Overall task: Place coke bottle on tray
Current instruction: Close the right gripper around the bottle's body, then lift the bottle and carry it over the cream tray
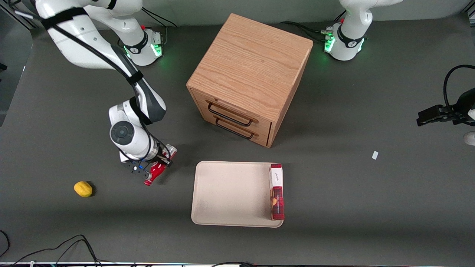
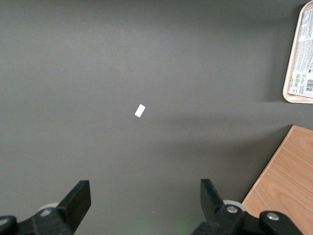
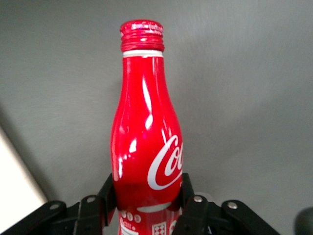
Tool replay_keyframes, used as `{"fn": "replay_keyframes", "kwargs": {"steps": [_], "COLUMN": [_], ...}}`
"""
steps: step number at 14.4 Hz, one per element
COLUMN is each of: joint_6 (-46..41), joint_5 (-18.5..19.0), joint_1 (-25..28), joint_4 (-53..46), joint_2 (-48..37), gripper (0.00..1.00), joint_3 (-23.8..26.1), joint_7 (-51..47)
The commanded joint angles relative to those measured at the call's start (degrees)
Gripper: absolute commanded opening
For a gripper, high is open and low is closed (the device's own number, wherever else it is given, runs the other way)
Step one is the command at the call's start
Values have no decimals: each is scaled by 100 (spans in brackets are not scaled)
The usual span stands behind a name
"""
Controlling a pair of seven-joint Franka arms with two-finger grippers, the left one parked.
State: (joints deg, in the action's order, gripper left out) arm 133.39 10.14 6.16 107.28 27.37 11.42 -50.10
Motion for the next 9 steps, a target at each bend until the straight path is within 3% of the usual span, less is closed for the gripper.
{"fn": "replay_keyframes", "kwargs": {"steps": [1, 5, 9], "joint_6": [-1030, -2603, -3451], "joint_5": [32, -38, -811], "joint_1": [-18, -9, 280], "joint_4": [-460, -2294, -4572], "joint_2": [-618, -287, 671], "gripper": [0, 0, 0], "joint_3": [36, 492, 721], "joint_7": [1026, 1222, 1231]}}
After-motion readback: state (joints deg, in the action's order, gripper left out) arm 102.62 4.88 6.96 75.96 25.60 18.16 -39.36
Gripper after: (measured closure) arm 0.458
